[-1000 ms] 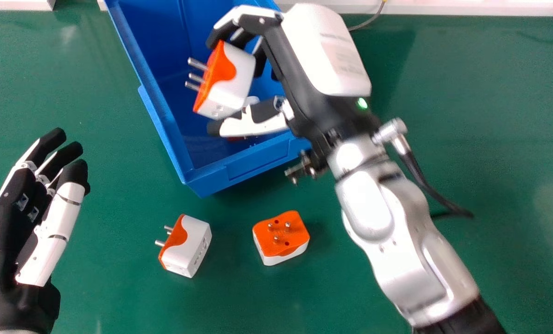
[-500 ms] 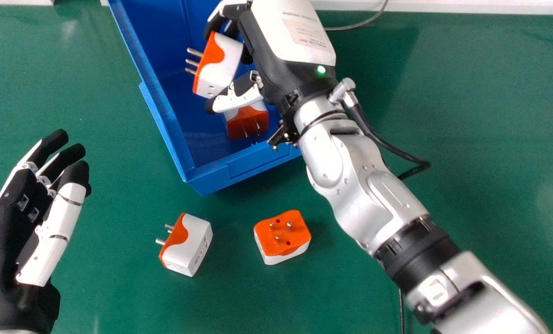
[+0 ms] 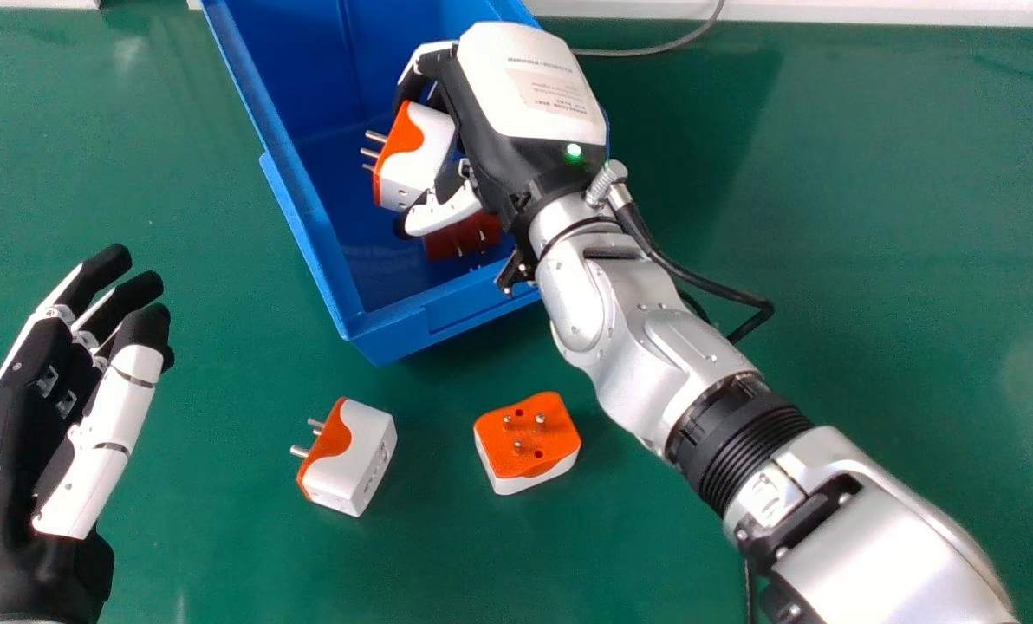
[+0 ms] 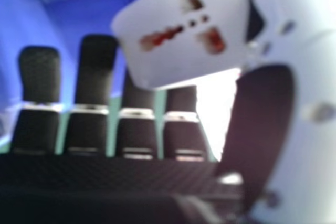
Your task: Pick all objects and put in blue box
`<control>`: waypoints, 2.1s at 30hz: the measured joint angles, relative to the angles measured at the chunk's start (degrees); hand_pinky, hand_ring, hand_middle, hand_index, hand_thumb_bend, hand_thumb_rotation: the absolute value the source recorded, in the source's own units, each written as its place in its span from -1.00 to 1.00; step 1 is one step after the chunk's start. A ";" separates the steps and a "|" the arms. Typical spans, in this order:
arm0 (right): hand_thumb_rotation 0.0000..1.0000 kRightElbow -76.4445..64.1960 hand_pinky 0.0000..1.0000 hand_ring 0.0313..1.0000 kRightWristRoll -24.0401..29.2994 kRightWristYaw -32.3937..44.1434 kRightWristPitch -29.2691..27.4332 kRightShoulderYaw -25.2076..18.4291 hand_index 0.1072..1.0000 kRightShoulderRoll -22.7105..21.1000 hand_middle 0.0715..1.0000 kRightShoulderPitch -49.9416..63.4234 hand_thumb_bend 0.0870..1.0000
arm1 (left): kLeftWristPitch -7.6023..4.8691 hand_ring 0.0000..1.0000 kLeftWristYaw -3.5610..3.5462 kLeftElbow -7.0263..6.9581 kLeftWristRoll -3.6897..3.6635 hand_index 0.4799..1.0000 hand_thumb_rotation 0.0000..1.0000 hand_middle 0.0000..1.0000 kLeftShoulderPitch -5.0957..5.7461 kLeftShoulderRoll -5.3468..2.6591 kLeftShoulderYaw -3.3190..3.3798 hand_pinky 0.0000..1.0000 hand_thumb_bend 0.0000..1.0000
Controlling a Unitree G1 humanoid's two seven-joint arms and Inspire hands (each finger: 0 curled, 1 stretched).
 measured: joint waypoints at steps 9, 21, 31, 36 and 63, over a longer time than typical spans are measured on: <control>-1.00 3.59 -0.38 -0.16 1.51 -0.02 -1.15 0.65 -0.06 0.00 0.00 -0.63 -0.12 | 0.00 0.69 0.10 0.01 0.16 0.45 0.04 0.71 0.34 -0.04 0.00 0.64 0.04; -1.00 7.72 -0.38 -0.14 2.15 0.17 0.26 1.79 -0.06 0.78 0.02 -1.62 -0.12 | -1.10 0.70 -1.01 0.74 -0.01 0.50 0.04 0.72 1.16 -0.07 0.23 0.66 0.02; -1.00 9.61 -0.41 -0.16 1.93 -0.91 3.36 2.89 -0.05 1.43 0.02 -1.96 -0.12 | -1.17 0.70 -0.90 0.73 0.02 0.51 0.04 0.73 1.52 -0.18 0.35 0.66 0.03; -1.00 10.57 -0.42 -0.17 2.09 -1.47 4.84 2.94 -0.04 1.45 0.01 -2.07 -0.12 | -1.16 0.70 -0.42 0.71 0.07 0.52 0.05 0.73 1.51 -0.36 0.35 0.67 0.04; -0.97 11.75 -0.28 0.02 3.94 -0.72 9.80 3.21 0.22 1.84 0.23 -4.28 0.01 | -1.30 0.69 -0.01 1.14 0.74 0.50 0.06 0.71 0.68 -1.12 -0.10 0.66 0.03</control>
